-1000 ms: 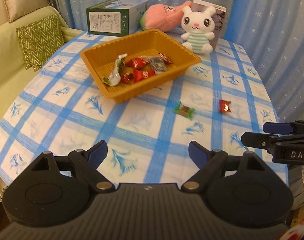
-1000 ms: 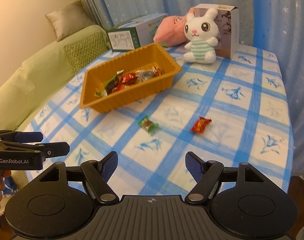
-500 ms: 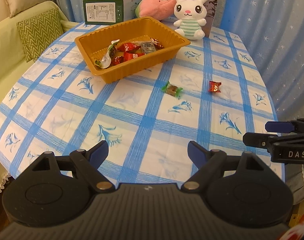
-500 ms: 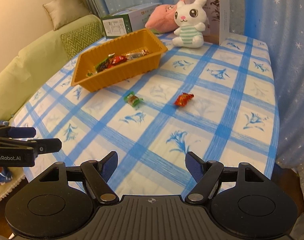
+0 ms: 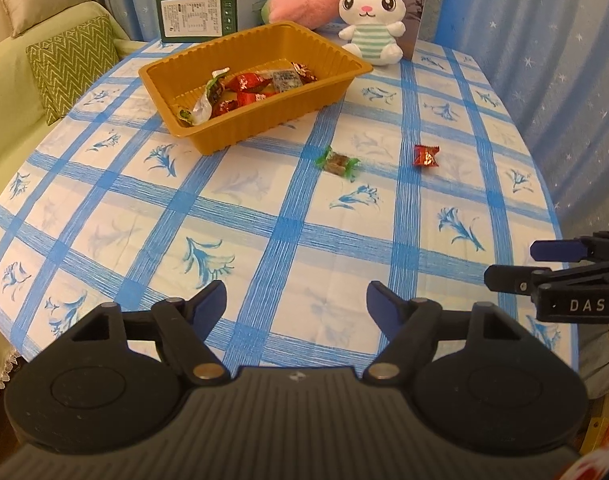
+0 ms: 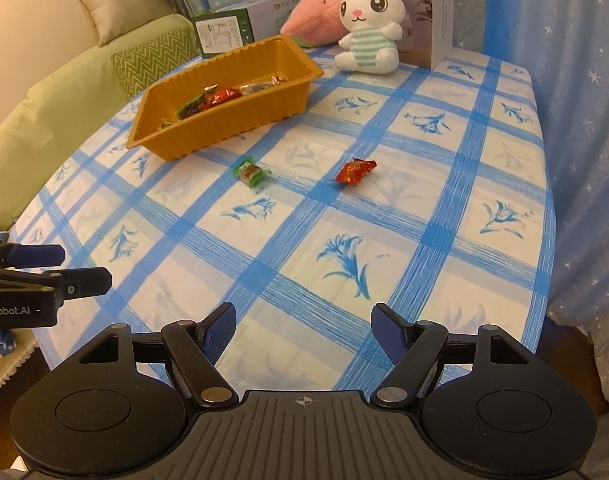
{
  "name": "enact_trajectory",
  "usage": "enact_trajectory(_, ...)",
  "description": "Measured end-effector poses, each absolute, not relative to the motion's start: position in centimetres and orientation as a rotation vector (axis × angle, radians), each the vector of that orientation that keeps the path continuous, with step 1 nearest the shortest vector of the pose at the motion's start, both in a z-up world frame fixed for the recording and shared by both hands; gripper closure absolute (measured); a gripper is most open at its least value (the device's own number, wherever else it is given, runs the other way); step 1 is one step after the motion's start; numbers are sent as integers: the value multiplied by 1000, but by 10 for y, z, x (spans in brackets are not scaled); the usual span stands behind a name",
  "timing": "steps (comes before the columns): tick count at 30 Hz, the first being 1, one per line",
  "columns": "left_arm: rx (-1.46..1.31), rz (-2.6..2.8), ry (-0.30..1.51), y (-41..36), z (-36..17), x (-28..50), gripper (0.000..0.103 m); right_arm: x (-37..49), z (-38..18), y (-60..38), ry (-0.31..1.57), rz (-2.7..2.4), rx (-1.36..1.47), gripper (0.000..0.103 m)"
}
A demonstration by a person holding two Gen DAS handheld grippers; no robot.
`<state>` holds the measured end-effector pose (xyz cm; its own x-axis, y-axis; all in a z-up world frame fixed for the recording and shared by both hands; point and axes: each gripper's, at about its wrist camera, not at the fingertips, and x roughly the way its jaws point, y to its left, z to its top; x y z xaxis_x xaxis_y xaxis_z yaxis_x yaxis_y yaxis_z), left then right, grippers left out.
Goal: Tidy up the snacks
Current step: 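Withdraw both tools from the tray toward the remaining candies on the table, then grasp the green-wrapped candy with the left tool while the right tool grasps the red packet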
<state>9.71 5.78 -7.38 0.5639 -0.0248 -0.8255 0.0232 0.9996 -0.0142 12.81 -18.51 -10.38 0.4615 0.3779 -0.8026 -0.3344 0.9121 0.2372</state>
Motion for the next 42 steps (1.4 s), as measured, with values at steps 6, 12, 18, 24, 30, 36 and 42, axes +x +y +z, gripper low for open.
enact_trajectory(6,26,-62,970,57,-84,110,34,133,-110,-187,1004,417,72,29)
enact_trajectory(12,66,-125,960,53,-96,126,41,139,-114,-192,1003,376,105,29)
enact_trajectory(18,153,-181,945,46,-109,149,43,145,-118,-198,1013,323,140,29)
enact_trajectory(24,207,-223,938,44,-121,181,43,151,-119,-206,1017,265,179,29)
enact_trajectory(30,283,-263,922,39,-133,210,44,157,-120,-209,1012,215,215,29)
enact_trajectory(36,348,-305,908,35,-143,236,44,165,-123,-210,1021,181,232,29)
enact_trajectory(42,384,-324,909,30,-151,258,43,173,-125,-210,1030,157,243,29)
